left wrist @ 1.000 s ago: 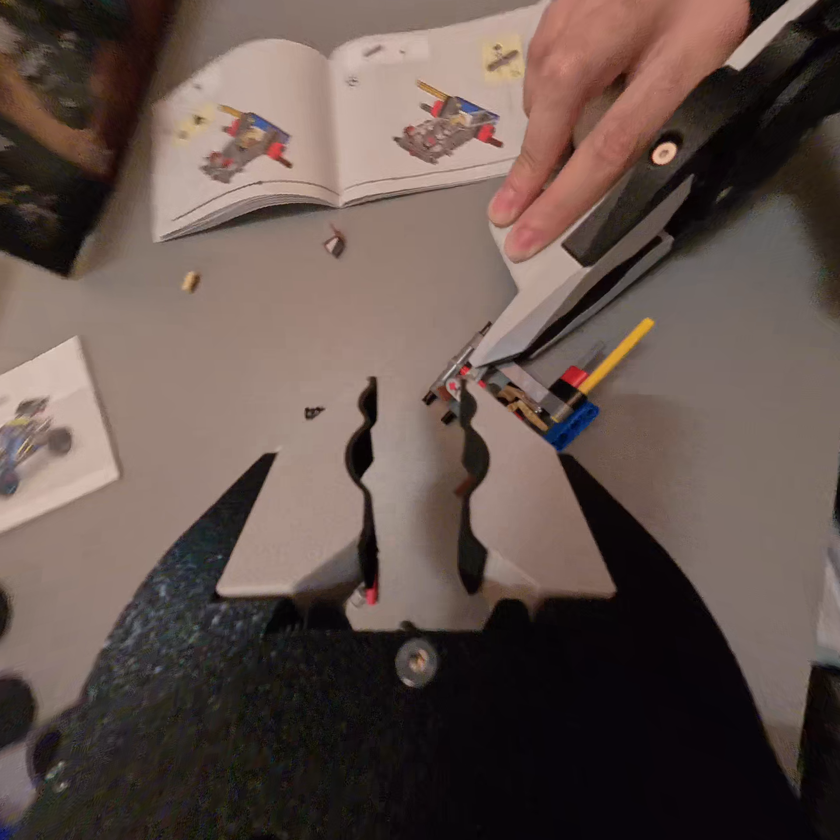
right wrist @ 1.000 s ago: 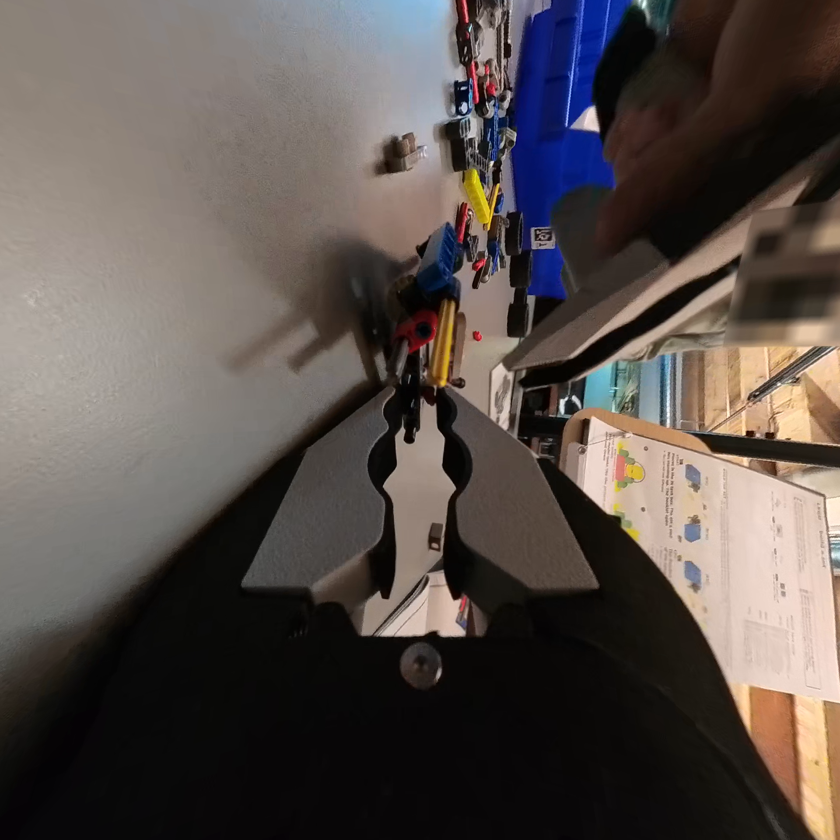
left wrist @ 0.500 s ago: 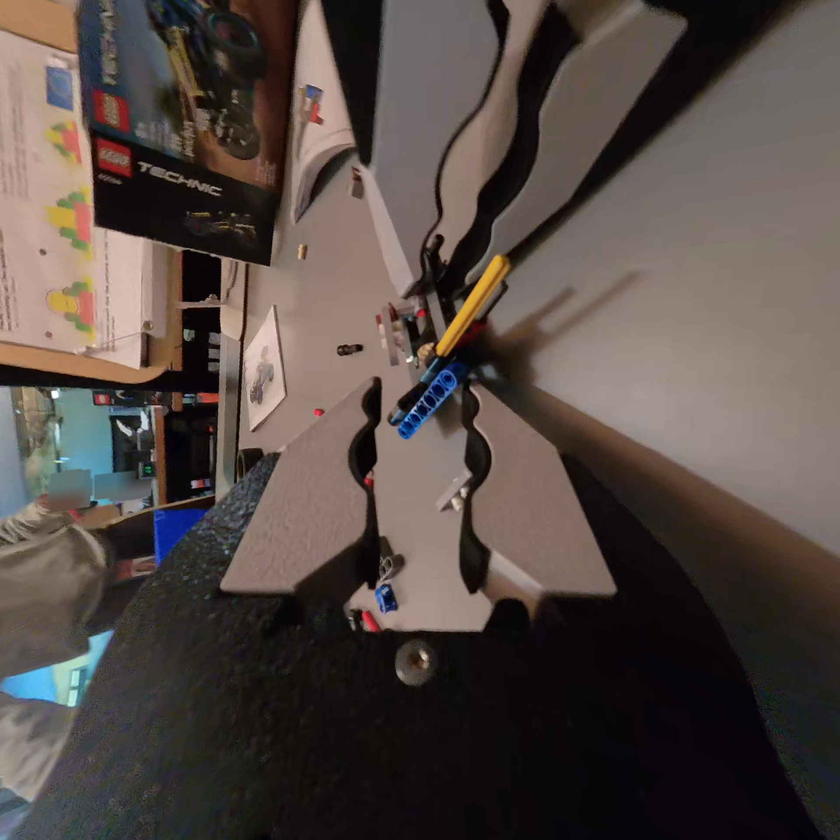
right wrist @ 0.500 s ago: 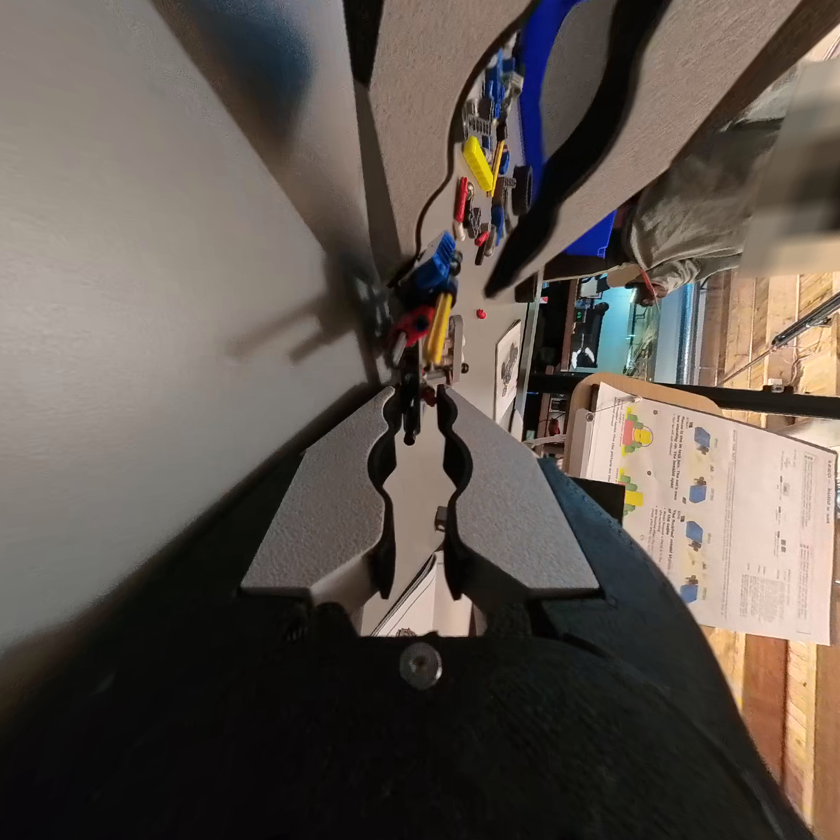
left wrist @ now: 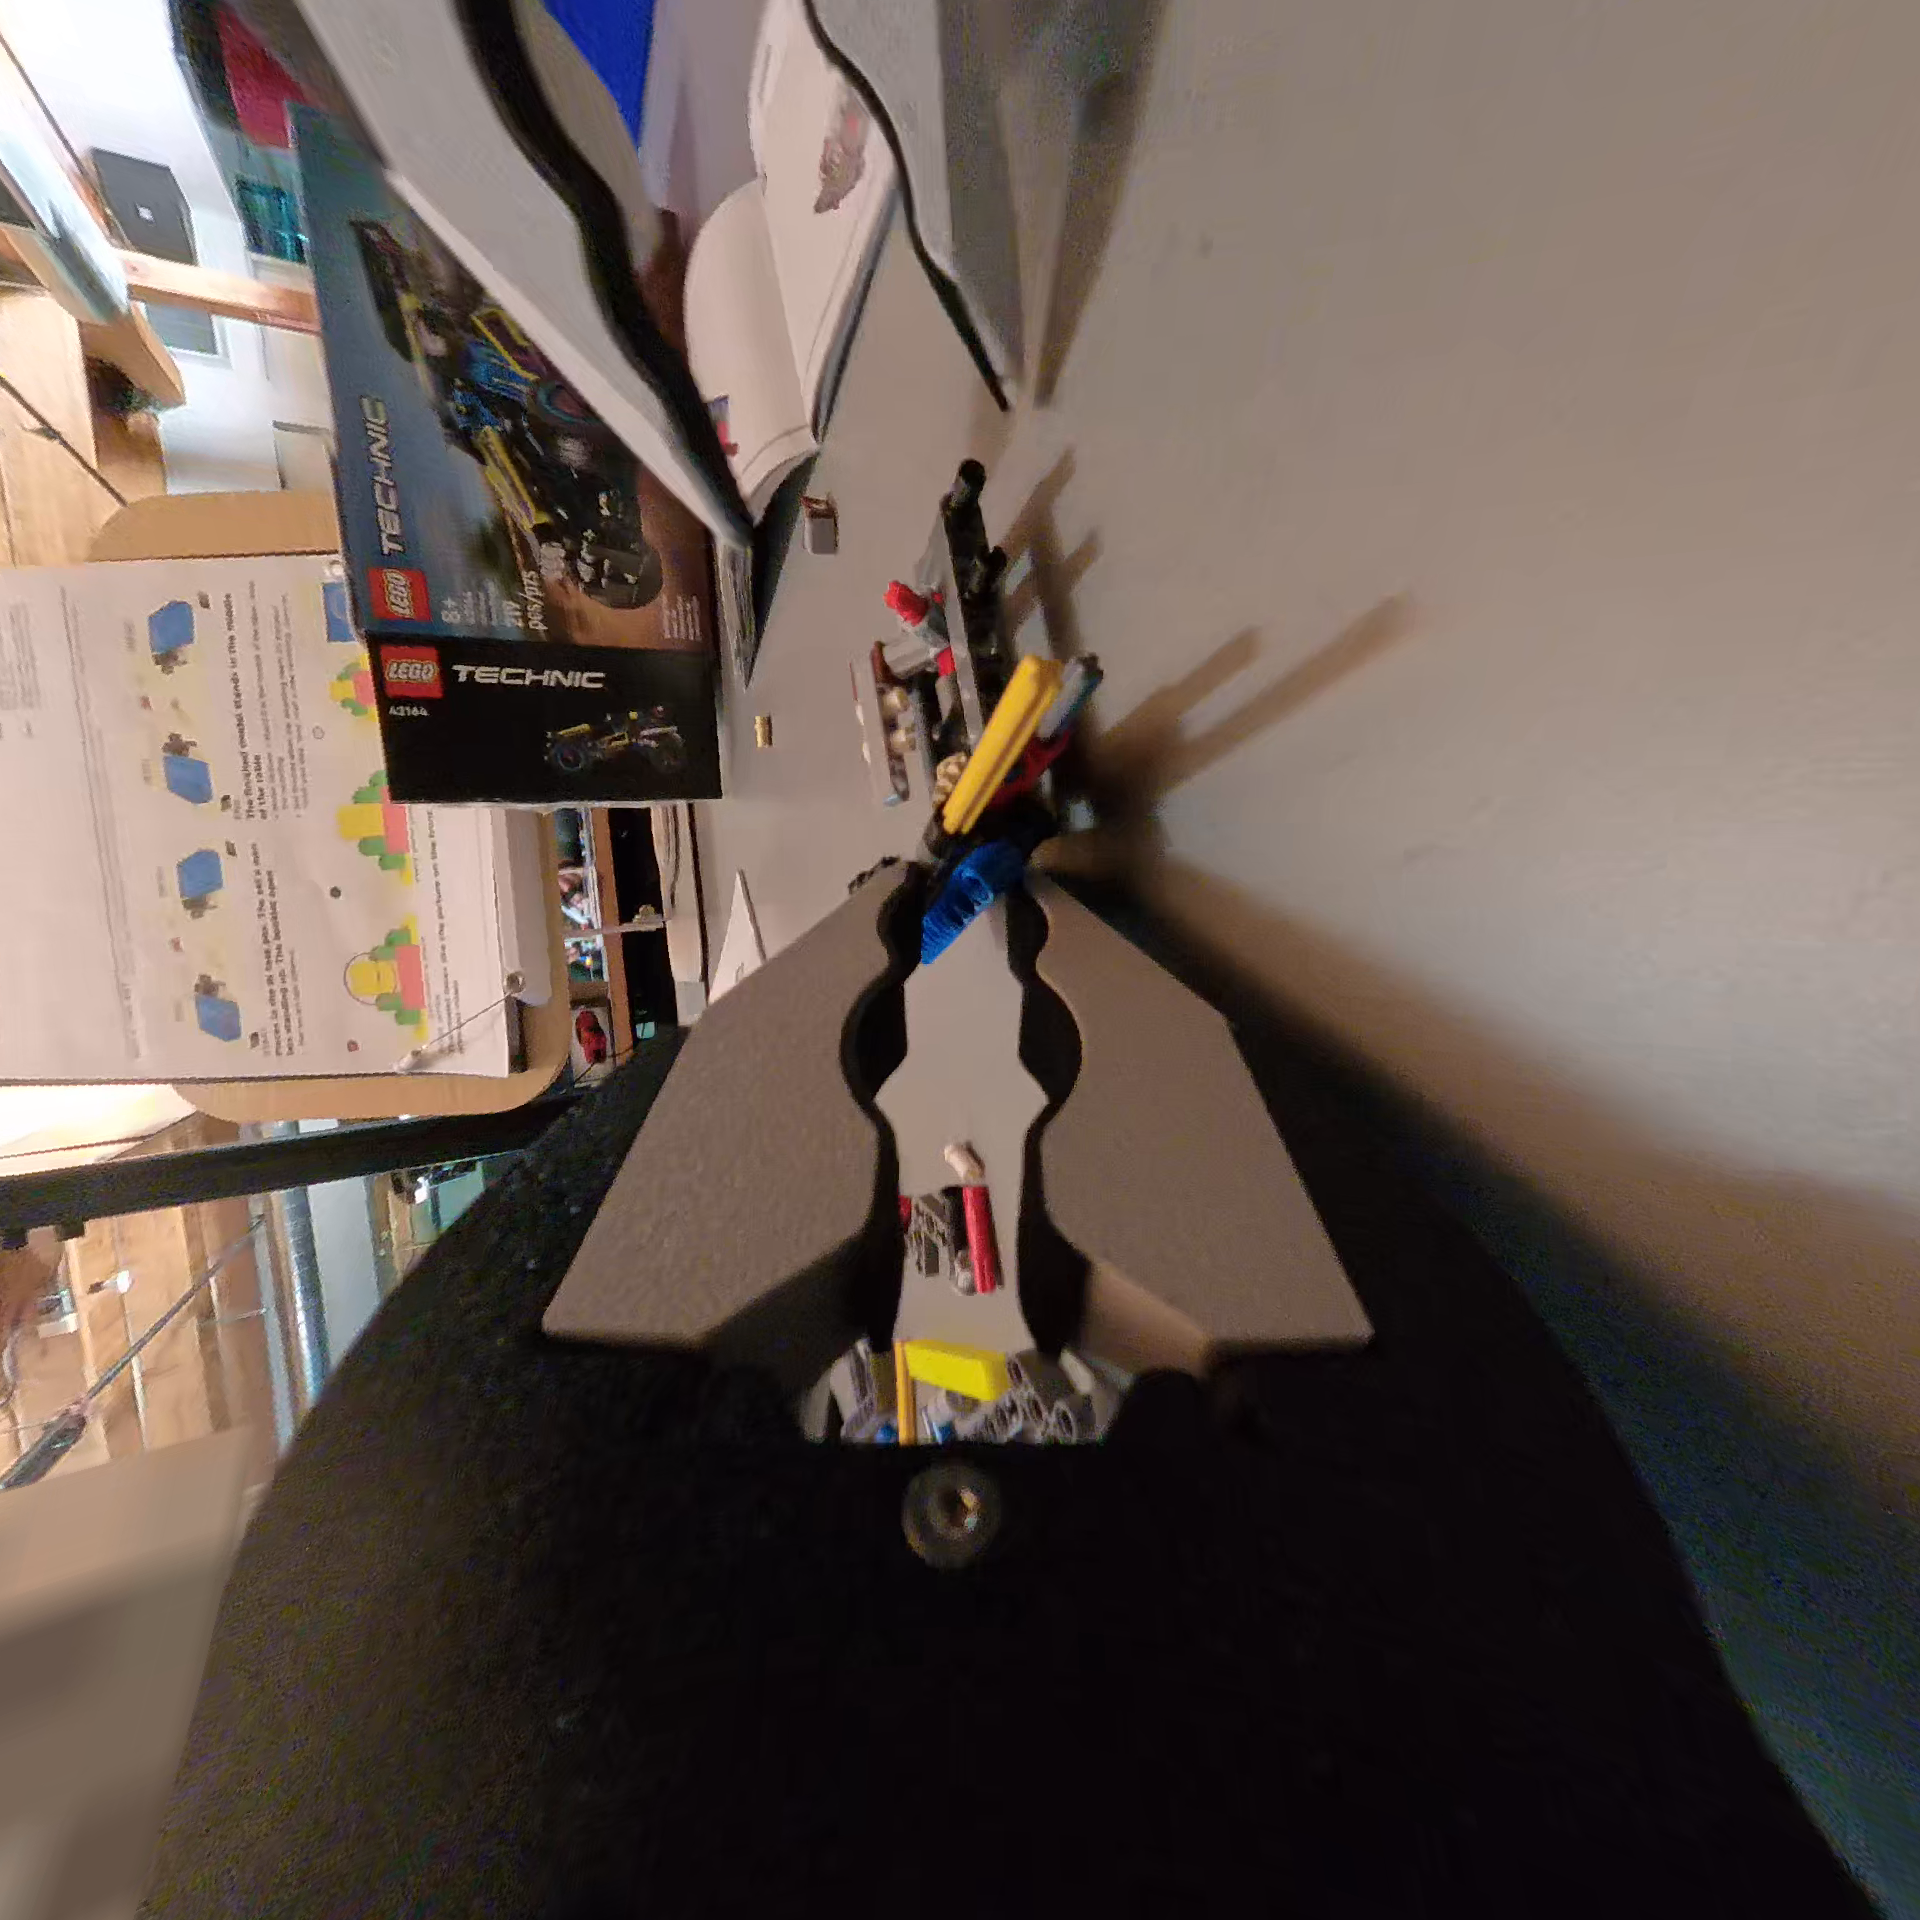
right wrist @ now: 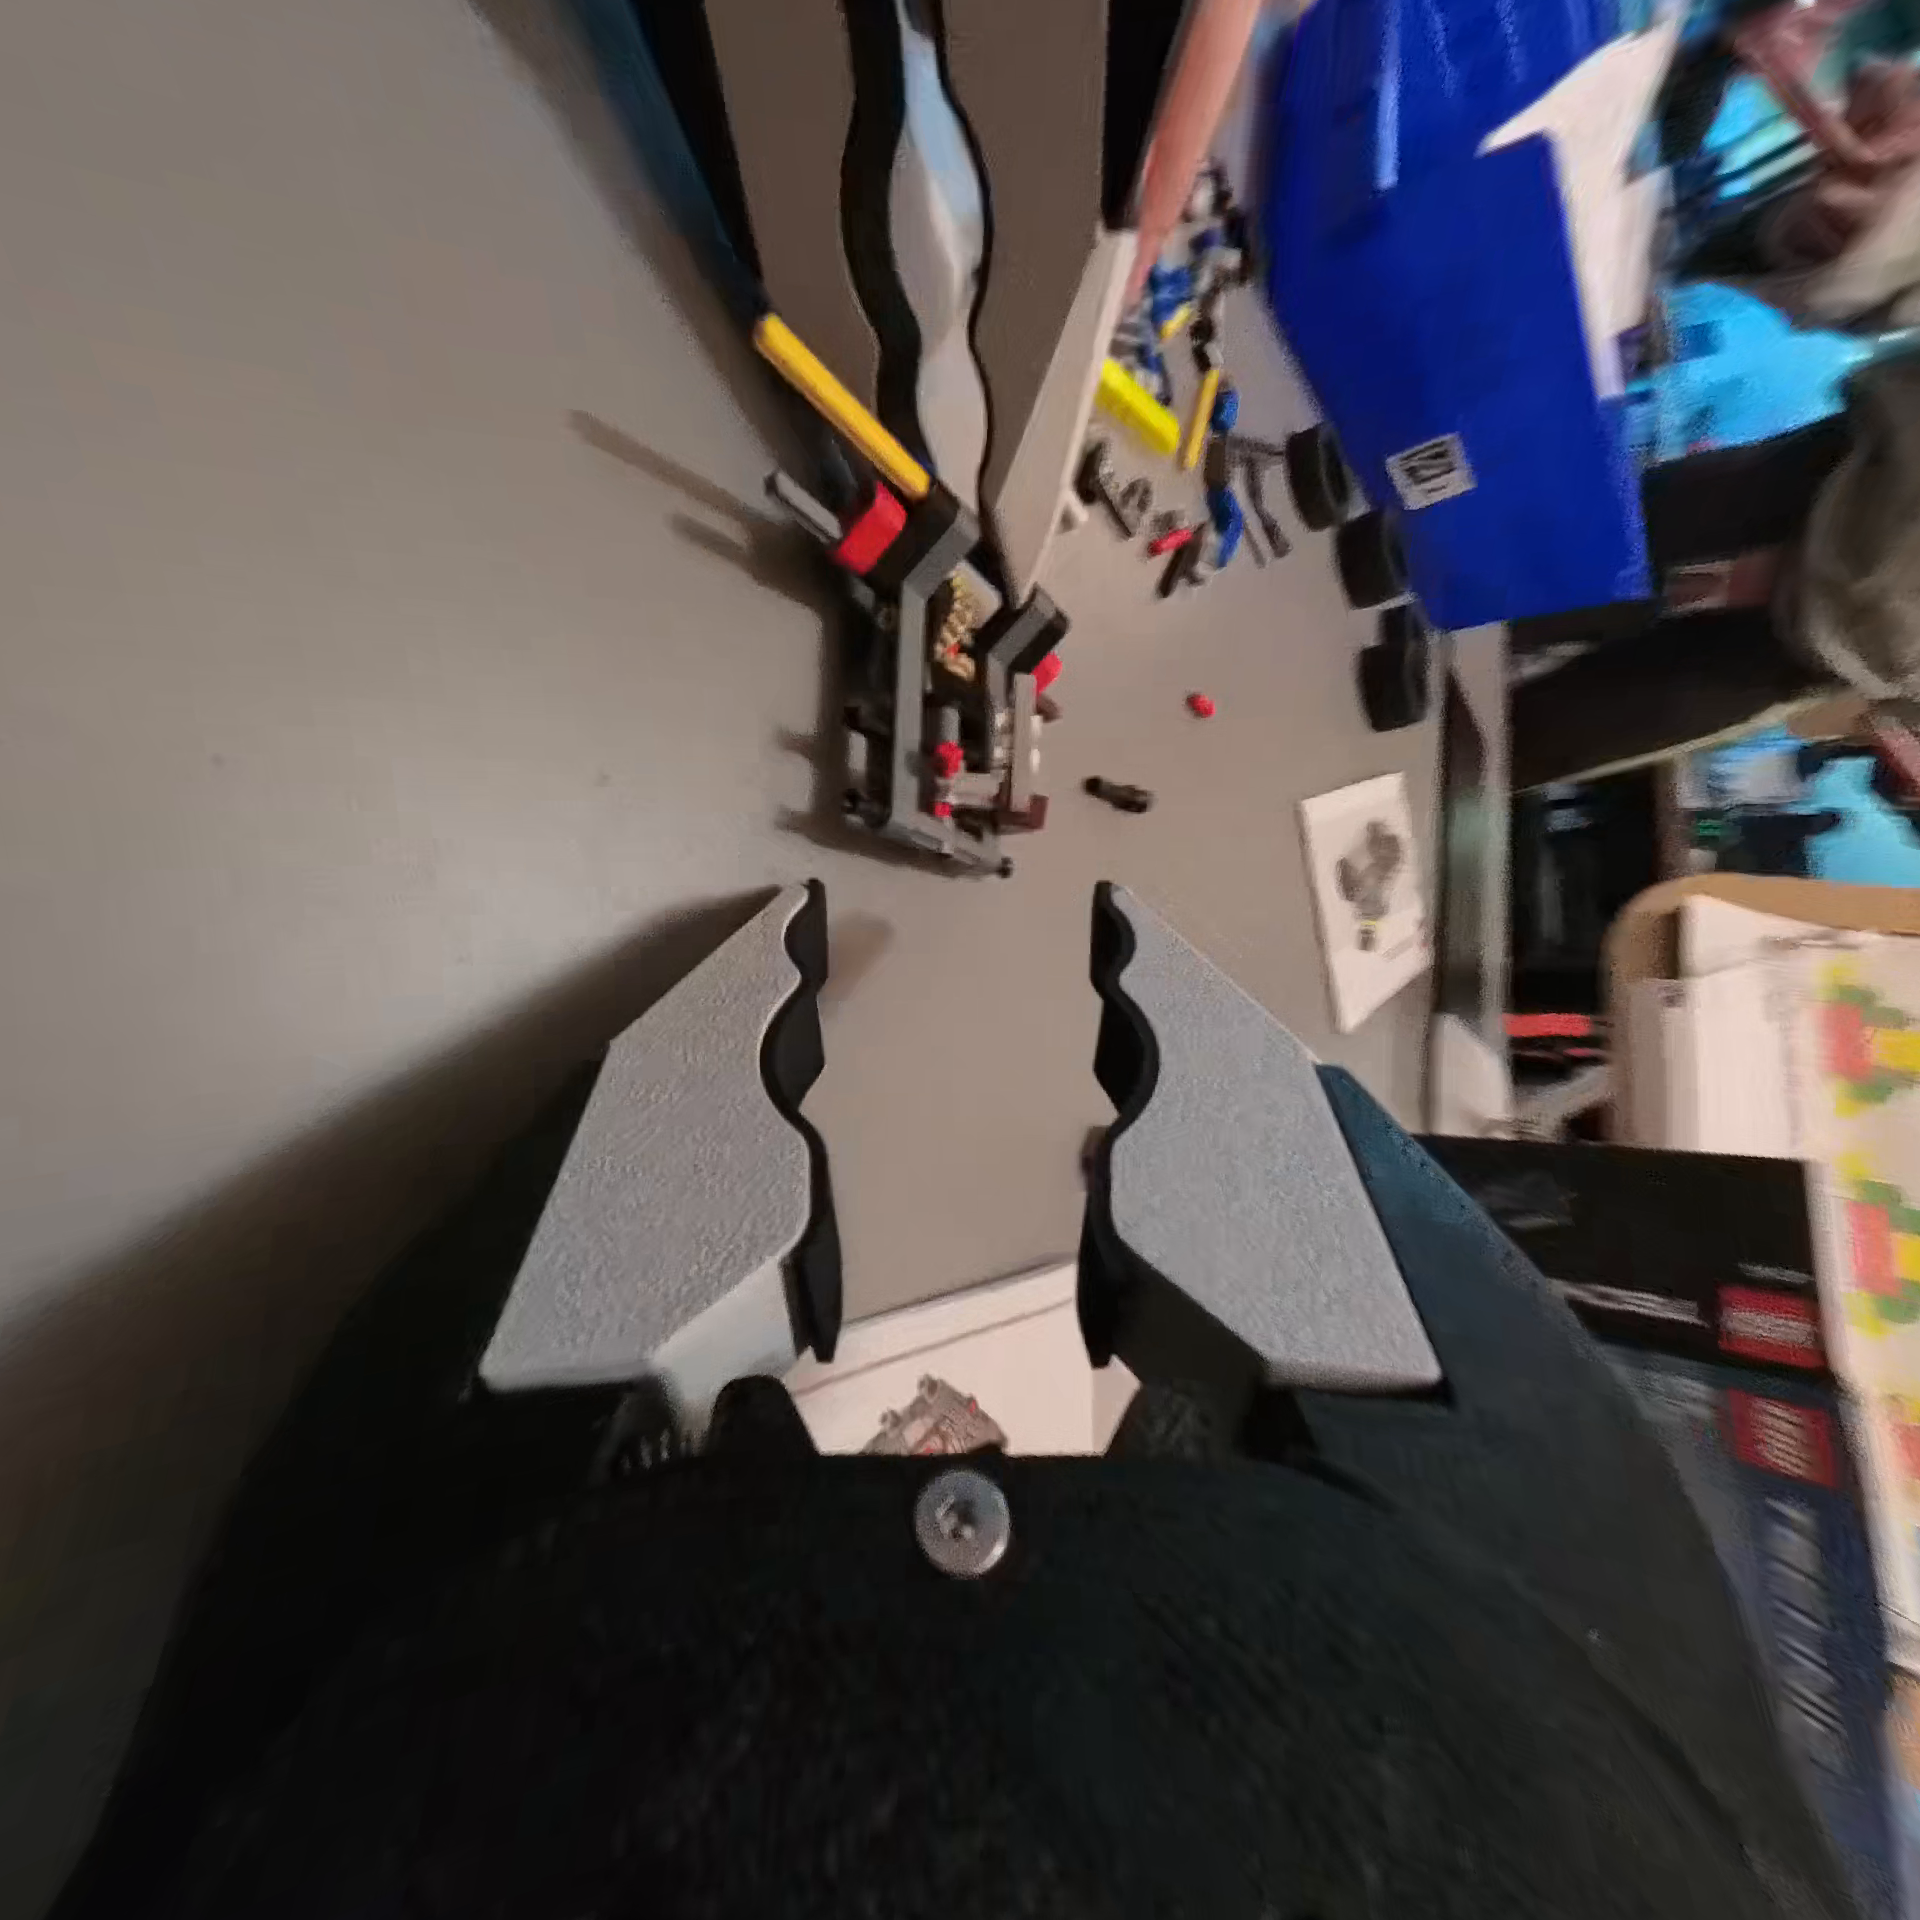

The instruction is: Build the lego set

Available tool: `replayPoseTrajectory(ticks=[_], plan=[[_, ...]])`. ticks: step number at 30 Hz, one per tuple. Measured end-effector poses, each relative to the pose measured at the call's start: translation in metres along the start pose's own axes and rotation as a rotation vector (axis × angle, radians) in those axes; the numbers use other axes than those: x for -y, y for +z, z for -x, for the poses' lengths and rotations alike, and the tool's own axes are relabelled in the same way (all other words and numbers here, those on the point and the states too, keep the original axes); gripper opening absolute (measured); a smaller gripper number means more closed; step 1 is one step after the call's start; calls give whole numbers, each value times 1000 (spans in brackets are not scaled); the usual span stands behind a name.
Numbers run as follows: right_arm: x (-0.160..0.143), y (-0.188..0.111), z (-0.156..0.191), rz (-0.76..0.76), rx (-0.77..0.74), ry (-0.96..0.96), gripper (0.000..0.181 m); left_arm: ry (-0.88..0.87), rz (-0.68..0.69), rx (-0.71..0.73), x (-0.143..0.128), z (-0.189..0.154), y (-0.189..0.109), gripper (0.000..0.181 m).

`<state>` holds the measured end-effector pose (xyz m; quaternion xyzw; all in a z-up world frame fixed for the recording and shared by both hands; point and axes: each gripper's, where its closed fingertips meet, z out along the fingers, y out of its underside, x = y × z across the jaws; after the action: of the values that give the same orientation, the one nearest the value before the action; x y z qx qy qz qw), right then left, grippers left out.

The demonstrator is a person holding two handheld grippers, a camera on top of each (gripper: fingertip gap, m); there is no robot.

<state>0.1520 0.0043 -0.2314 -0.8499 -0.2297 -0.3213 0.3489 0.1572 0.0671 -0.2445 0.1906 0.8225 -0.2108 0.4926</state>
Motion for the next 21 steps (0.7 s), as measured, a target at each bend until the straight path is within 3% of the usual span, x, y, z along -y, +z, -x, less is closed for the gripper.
replayPoseTrajectory(ticks=[5, 7, 12, 14, 21], plan=[[-1, 14, -10, -106, -27, 59, 54, -98, -91, 23, 3, 10, 2, 10], [-1, 18, -10, -122, -25, 41, 48, -113, -120, 34, 3, 13, 2, 9], [-1, 23, -13, -167, -77, -55, 42, 16, -148, 101, 6, 17, 4, 8], [-4, 25, -11, -167, -62, -71, 30, 83, -136, 109, 6, 16, 7, 8], [-11, 24, -14, -198, 19, -46, 35, 140, -206, 110, 10, 13, 13, 8]])
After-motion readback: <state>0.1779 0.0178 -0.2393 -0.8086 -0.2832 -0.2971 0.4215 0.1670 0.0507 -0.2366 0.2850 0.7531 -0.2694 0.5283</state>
